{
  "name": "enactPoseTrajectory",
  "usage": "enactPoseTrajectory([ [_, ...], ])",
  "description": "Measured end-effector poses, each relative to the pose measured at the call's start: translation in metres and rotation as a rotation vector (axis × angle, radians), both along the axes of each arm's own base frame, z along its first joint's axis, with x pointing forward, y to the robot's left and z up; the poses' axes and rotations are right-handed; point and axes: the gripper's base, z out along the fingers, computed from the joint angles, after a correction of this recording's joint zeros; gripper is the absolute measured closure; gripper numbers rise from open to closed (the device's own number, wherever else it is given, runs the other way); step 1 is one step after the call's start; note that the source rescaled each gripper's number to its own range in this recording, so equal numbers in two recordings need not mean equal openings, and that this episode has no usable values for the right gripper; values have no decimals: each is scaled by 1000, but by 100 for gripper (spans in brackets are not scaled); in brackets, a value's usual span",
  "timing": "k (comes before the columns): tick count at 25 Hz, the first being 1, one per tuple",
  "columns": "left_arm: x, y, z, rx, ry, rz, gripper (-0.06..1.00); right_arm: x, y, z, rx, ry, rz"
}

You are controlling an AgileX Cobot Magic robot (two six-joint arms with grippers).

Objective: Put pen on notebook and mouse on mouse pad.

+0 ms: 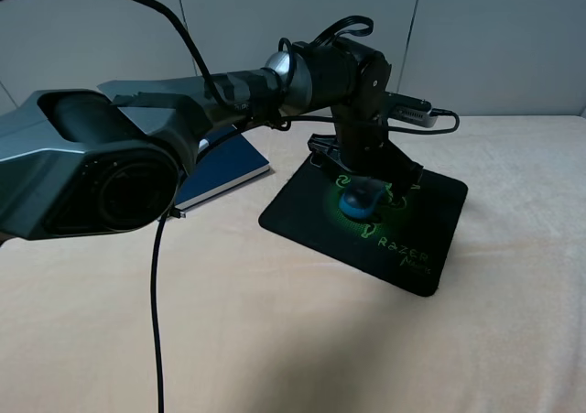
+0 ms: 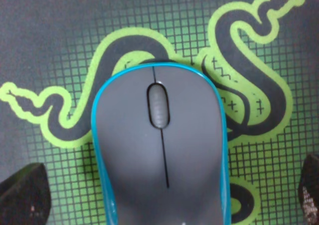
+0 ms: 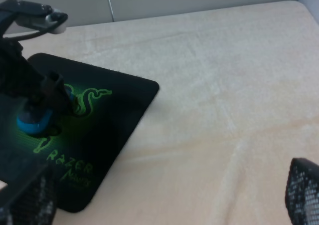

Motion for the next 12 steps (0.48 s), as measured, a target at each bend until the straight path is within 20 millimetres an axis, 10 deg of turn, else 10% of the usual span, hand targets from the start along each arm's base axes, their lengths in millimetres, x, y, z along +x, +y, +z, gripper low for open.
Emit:
enactPoseTrajectory([
  [12, -17, 24, 91, 86, 7, -15, -5, 0, 0, 0, 0, 0, 0],
])
